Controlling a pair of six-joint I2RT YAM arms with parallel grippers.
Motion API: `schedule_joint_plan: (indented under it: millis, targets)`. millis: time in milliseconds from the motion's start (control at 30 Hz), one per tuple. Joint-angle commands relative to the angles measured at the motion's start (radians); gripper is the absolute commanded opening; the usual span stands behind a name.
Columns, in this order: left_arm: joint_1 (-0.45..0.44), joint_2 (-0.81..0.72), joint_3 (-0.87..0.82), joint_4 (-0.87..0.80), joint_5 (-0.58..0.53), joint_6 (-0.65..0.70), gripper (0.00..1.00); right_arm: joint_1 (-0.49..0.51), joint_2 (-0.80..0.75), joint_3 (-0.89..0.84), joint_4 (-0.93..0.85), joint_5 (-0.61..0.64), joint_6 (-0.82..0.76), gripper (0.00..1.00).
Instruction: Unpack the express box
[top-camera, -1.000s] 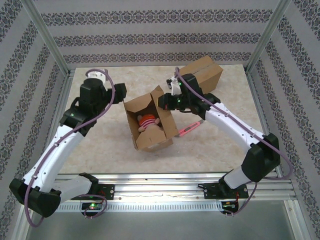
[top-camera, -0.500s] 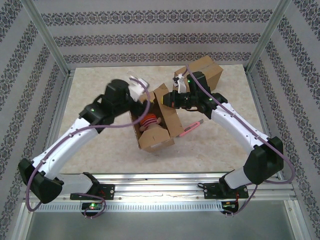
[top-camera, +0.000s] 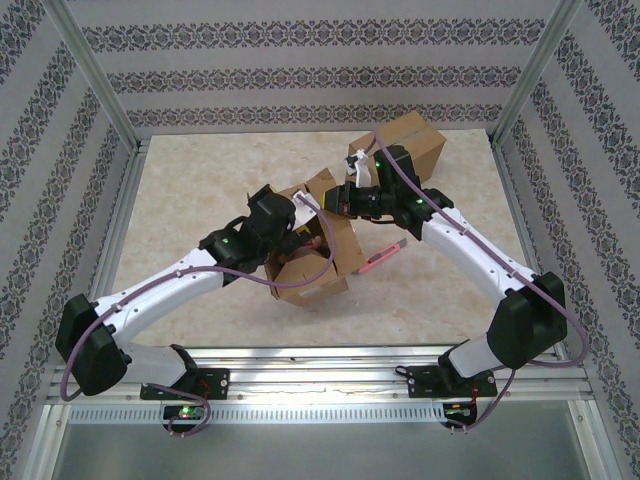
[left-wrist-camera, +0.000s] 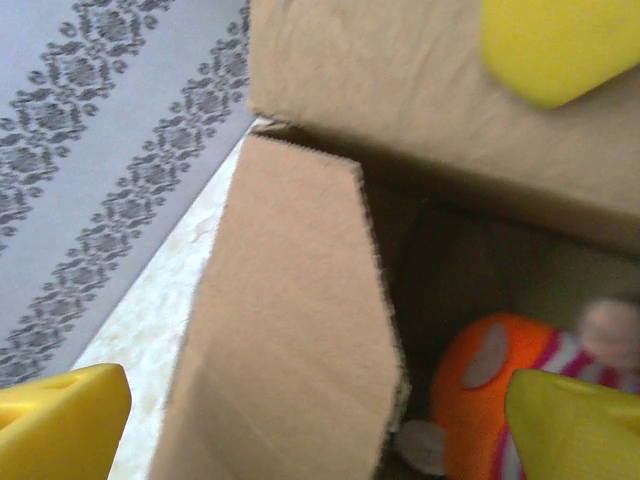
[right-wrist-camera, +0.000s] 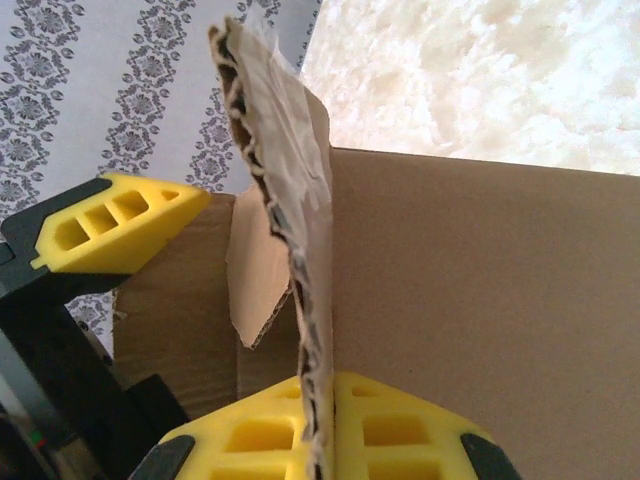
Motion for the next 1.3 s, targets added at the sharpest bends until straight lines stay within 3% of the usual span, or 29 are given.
schedule_joint_plan:
  millis: [0, 133, 233, 467, 667, 733, 833, 933, 1100, 1267]
  targets:
    - [-0.014, 0.000, -0.024, 0.126, -0.149, 0.069, 0.96, -0.011, -0.026, -0.006, 0.058, -0.038, 0.019, 0.00]
    - [-0.017, -0.002, -0.027, 0.134, -0.177, 0.087, 0.88, -0.011, -0.028, -0.007, 0.061, -0.038, 0.020, 0.00]
    - [-0.018, -0.002, -0.022, 0.113, -0.176, 0.083, 0.71, -0.011, -0.030, -0.007, 0.064, -0.037, 0.021, 0.00]
    - [-0.022, 0.034, 0.033, -0.008, -0.160, 0.067, 0.00, -0.011, -0.031, -0.012, 0.062, -0.037, 0.018, 0.00]
    - [-0.022, 0.031, 0.096, -0.081, -0.173, 0.061, 0.00, -0.017, -0.056, -0.022, 0.017, -0.019, -0.038, 0.02]
    - [-0.017, 0.024, 0.141, -0.127, -0.161, 0.052, 0.00, -0.023, -0.080, -0.034, -0.001, -0.009, -0.074, 0.17]
    - [0.002, 0.030, 0.237, -0.233, -0.114, 0.010, 0.00, -0.033, -0.123, -0.052, -0.024, -0.004, -0.132, 0.46]
    - [0.025, 0.047, 0.327, -0.329, -0.065, -0.028, 0.00, -0.036, -0.175, -0.067, -0.061, 0.012, -0.206, 0.62]
    - [0.052, 0.089, 0.444, -0.450, -0.025, -0.078, 0.00, -0.021, -0.277, -0.108, -0.114, 0.056, -0.327, 0.69]
    - [0.075, 0.119, 0.507, -0.515, 0.024, -0.117, 0.00, 0.095, -0.392, -0.114, -0.240, 0.335, -0.524, 0.69]
